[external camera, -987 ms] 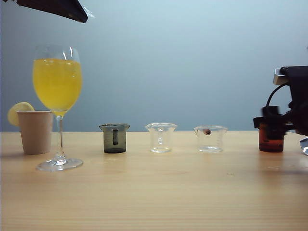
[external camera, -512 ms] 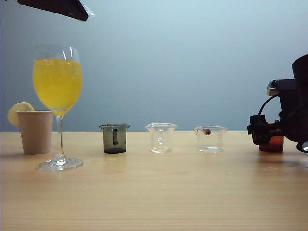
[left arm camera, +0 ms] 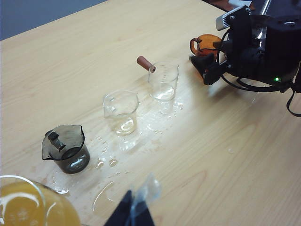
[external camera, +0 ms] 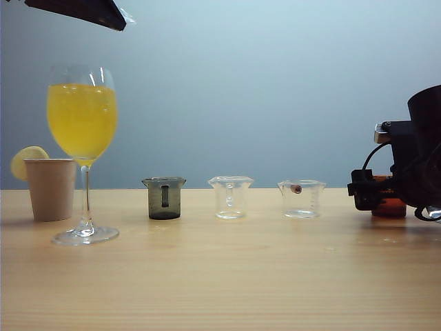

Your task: Pick up the fourth measuring cup from the left, pour the grenadine inside into the goblet, and finally put the measuring cup back in its original place.

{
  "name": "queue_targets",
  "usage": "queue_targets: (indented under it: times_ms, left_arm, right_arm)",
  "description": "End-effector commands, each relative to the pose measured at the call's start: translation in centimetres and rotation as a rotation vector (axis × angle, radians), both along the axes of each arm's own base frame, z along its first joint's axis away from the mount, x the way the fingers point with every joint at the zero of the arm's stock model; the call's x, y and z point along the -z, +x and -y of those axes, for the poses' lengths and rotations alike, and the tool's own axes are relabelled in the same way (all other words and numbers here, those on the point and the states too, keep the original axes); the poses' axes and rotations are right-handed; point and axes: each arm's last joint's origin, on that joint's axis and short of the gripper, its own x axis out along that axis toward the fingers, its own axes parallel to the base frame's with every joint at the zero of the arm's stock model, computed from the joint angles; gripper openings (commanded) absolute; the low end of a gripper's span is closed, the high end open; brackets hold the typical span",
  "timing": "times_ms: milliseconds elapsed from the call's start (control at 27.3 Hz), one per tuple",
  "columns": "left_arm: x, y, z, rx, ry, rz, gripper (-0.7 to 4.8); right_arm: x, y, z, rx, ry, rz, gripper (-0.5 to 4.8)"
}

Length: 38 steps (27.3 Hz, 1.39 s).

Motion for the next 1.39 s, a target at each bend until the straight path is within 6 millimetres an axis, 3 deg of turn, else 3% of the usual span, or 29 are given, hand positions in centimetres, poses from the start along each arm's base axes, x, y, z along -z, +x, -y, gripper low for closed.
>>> queue_targets:
  times_ms: [37,146,219,439,731,841,878,1061,1390]
  left_arm:
    - [-0.1,-0.1,0.0,0.005,0.002,0.006,-0.05]
    - [-0.1,-0.1,0.0,0.005,0.002,0.006,-0.05]
    - [-0.1,-0.1,0.0,0.005,0.002,0.007,-0.05]
    - [-0.3,-0.2,-0.2,-0.017,0.006,0.018,-0.05]
    - [-2.3,-0.9,-1.1,-0.157,0.113,0.022,-0.05]
    - [-3.3,-1.2,-1.4,-0.181,0.158,0.019,-0.05]
    - [-4.0,-1.6,-1.6,-0.182,0.164,0.004,-0.05]
    - [-5.3,-2.7,-2.2,-0.226,0.080,-0.030,-0.05]
    - [-5.4,-6.2,-4.4,-0.287,0.113,-0.068,-0.05]
  right_arm:
    - [-0.1,0.0,0.0,0.001,0.001,-0.002,3.01]
    - [-0.1,0.0,0.0,0.000,0.001,-0.001,1.89]
    - [-0.1,0.0,0.0,0.000,0.001,0.000,1.61]
    - [-1.1,0.0,-0.1,-0.010,0.006,0.030,1.56]
    - [-5.6,-0.8,-1.2,-0.090,-0.007,0.104,1.57]
    - [-7.5,-1.7,-2.4,-0.139,-0.030,0.117,1.57]
    - [-9.1,-2.6,-3.6,-0.208,-0.023,0.121,1.56]
    - [-13.2,-4.9,-6.5,-0.344,0.000,0.176,1.56]
    - [-20.2,-5.6,-12.7,-0.568,0.026,0.185,1.57]
